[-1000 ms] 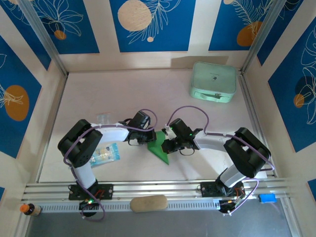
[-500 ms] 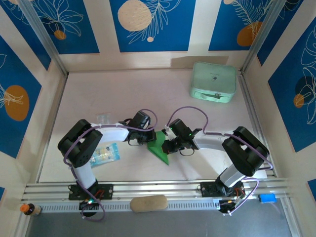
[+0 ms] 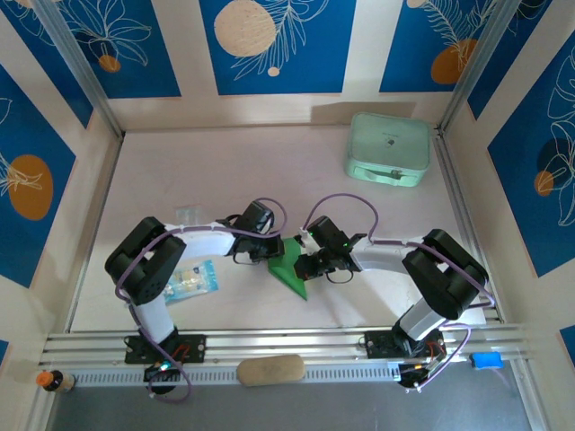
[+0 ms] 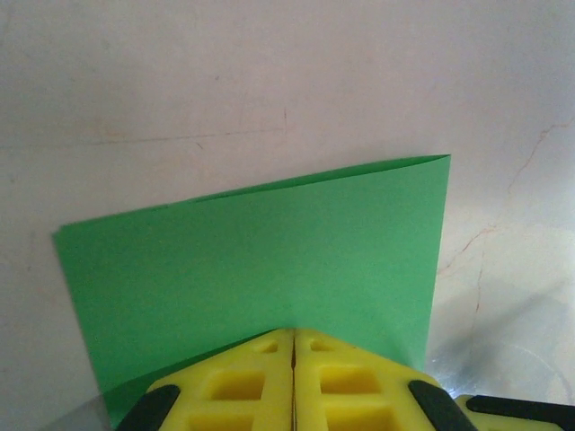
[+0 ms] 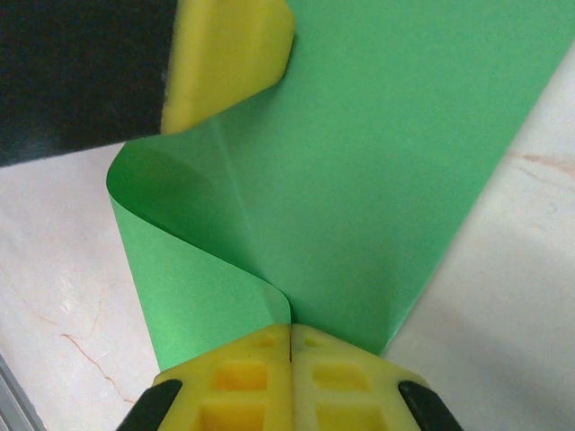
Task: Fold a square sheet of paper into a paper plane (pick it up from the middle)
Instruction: Third fold the triangle at the center of the table.
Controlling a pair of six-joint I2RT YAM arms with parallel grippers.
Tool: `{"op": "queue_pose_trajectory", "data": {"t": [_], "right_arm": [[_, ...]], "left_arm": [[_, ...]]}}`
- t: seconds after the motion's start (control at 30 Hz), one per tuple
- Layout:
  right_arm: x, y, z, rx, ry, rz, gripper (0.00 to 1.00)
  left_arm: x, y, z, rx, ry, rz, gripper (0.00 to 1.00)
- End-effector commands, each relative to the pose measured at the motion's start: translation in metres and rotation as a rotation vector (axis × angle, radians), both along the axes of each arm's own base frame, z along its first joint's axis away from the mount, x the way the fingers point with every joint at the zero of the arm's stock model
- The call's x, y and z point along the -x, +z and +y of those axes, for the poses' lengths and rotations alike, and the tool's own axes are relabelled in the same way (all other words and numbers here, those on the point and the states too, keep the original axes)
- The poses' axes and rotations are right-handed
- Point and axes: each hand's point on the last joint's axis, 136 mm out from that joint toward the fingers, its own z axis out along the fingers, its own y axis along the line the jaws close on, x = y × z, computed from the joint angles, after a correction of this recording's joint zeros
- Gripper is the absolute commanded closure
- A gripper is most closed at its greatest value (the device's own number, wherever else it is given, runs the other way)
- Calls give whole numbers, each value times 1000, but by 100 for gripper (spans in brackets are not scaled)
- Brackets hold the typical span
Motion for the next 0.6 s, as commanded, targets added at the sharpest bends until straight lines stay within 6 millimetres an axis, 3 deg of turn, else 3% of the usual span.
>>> {"op": "queue_pose_trajectory", "data": {"t": [0.0, 0.17, 0.33, 0.57], "right_arm": [[3, -10, -4, 32, -14, 39, 100], [2, -11, -5, 33, -19, 42, 100], [1, -13, -4, 33, -25, 46, 100], [-1, -10, -2, 26, -29, 48, 100]], "left_arm": [[-13, 25, -1, 8, -12, -47, 91], [-25, 59, 6, -7, 18, -140, 85], [-23, 85, 21, 11, 74, -217, 82], [2, 87, 29, 146, 134, -205, 89]]}}
